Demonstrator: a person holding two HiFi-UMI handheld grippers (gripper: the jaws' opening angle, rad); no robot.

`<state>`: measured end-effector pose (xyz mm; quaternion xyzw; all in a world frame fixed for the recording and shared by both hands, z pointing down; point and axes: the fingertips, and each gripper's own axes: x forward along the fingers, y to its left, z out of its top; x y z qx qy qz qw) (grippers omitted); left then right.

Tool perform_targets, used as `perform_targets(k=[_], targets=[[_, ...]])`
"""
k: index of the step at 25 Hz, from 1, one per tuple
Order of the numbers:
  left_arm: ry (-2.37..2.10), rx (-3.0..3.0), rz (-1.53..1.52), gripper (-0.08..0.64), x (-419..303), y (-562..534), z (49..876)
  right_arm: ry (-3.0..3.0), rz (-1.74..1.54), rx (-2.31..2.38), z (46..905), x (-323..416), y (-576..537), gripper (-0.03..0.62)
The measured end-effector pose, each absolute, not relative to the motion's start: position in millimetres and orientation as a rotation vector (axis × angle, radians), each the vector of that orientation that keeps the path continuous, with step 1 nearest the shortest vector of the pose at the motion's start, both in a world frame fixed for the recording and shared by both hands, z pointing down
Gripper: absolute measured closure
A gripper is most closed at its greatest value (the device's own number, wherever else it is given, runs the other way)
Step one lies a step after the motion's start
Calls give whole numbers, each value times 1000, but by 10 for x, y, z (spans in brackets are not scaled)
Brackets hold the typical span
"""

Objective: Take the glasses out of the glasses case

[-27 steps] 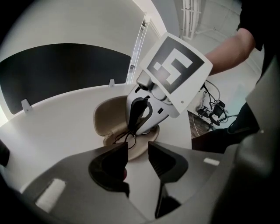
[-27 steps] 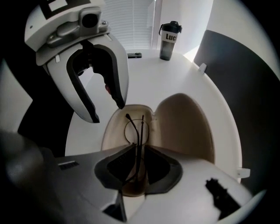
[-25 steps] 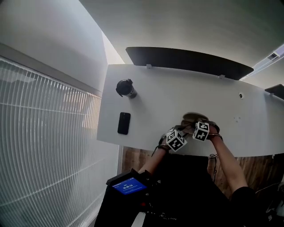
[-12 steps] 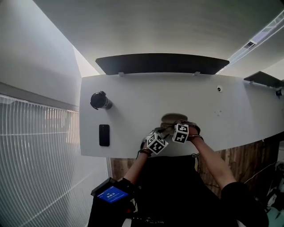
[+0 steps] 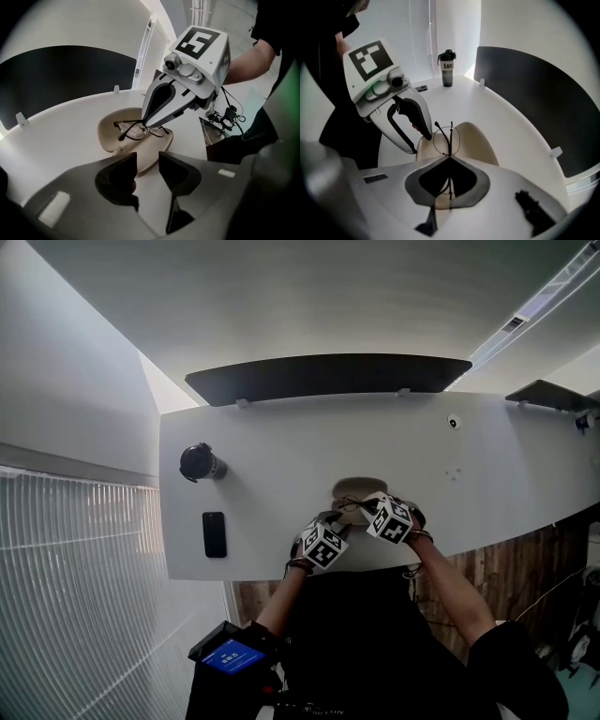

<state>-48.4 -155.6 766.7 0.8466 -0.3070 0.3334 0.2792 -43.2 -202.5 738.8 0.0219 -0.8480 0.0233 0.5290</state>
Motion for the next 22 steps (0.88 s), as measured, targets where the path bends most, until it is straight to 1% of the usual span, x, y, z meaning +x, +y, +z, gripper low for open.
perform_targets(k=[3, 6, 10, 16, 19, 22], targets=[[-838, 2293, 835, 411, -474, -1591, 7582, -2122, 167, 157, 7134, -374, -2103, 583], [-851, 2307, 758, 411, -478, -1607, 7515, -2265, 404, 312, 6840, -254, -2167, 583], [-848, 2324, 689, 411, -471, -1608, 7405, -2361, 660, 541, 6642, 175, -2234, 583], [-814, 2346, 625, 411, -363, -1533, 7281, -2255, 956, 819, 6923, 1156, -2104, 583], [-796, 2352, 587, 411, -269, -1509, 7253, -2160, 978, 847, 7170, 1440, -2010, 583], [-785, 2354, 551, 415, -204, -1484, 7220, -2084, 949, 844, 7408, 1532, -1977, 583]])
